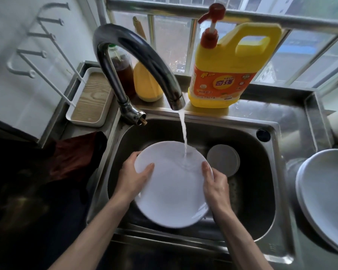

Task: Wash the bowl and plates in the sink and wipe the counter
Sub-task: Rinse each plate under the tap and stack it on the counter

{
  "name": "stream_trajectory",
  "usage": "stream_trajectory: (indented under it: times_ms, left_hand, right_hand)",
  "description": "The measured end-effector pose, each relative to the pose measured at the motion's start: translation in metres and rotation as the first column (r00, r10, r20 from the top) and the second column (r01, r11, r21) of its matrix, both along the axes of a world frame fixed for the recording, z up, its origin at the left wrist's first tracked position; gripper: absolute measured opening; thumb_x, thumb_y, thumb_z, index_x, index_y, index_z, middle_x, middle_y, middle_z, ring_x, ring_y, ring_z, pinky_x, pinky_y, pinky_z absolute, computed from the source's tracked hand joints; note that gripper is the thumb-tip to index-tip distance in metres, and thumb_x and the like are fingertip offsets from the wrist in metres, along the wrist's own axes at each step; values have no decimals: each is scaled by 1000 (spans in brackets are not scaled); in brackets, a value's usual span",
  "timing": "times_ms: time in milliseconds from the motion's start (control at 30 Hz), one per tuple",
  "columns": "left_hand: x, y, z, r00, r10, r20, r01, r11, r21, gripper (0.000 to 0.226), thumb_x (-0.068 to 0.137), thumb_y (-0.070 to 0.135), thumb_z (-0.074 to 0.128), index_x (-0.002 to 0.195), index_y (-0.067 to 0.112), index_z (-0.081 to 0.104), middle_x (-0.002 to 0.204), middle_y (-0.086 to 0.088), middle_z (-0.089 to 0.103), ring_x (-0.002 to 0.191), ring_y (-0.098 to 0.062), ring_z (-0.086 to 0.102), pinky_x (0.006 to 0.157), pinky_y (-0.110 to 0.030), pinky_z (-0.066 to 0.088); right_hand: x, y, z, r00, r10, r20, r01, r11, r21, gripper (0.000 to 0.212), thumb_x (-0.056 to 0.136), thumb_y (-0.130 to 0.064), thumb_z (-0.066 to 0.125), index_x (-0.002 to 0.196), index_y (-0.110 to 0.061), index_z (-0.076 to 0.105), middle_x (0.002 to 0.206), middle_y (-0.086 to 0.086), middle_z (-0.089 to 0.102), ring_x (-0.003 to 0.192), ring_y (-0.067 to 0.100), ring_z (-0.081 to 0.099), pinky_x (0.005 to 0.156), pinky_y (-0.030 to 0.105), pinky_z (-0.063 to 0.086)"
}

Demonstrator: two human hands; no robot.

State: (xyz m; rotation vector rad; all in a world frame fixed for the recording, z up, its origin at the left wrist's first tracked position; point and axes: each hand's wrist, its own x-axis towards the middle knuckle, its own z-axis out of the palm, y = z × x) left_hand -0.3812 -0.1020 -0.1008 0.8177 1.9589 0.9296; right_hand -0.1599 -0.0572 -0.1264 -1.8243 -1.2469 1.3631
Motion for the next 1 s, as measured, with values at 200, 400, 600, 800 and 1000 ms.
stream_trajectory:
  times_ms: [200, 400, 600, 800, 1000]
  left_hand:
    - [15, -11, 16, 979, 179, 98, -186, 980, 69, 51, 94, 14, 73, 137, 22, 48, 121, 3, 58, 98, -6, 59, 66, -16, 47]
    - [13, -18, 20, 956, 211, 206, -212, 977, -17, 61, 93, 12, 74, 144, 23, 44, 129, -5, 60, 112, -24, 62, 80, -34, 58]
    - [23, -39, 23, 903, 276, 330, -240, 960, -145, 61, 96, 0, 65, 143, 33, 43, 120, -15, 68, 109, -33, 69, 92, -58, 58]
    - [12, -42, 41, 921, 280, 270, -246, 957, -154, 60, 98, -2, 63, 144, 32, 47, 117, -17, 67, 103, -33, 69, 66, -37, 62]
    - [-6, -32, 59, 964, 155, 219, -103, 968, -230, 63, 99, 0, 61, 146, 39, 45, 116, -16, 70, 102, -30, 71, 70, -37, 61]
  right_hand:
    - [-9, -12, 13, 989, -148, -29, 150, 984, 95, 57, 103, -63, 46, 80, -14, 63, 75, 10, 67, 70, 30, 65, 65, 53, 54]
    - [-17, -10, 35, 972, -231, -40, 234, 964, 122, 48, 106, -53, 44, 85, -15, 64, 76, 2, 68, 71, 17, 64, 65, 43, 54]
    - [-8, -19, 54, 987, -161, -1, 160, 983, 94, 44, 109, -48, 43, 86, -14, 60, 76, 1, 66, 68, 12, 62, 58, 31, 50]
    - [2, -10, 62, 1000, 2, 31, -2, 1000, -7, 9, 104, -25, 60, 110, -18, 64, 100, -3, 69, 92, 15, 67, 79, 41, 58]
    - [1, 11, 89, 997, 72, -15, -73, 995, -61, 26, 100, -21, 67, 121, -33, 58, 118, 0, 67, 109, 22, 67, 92, 50, 60]
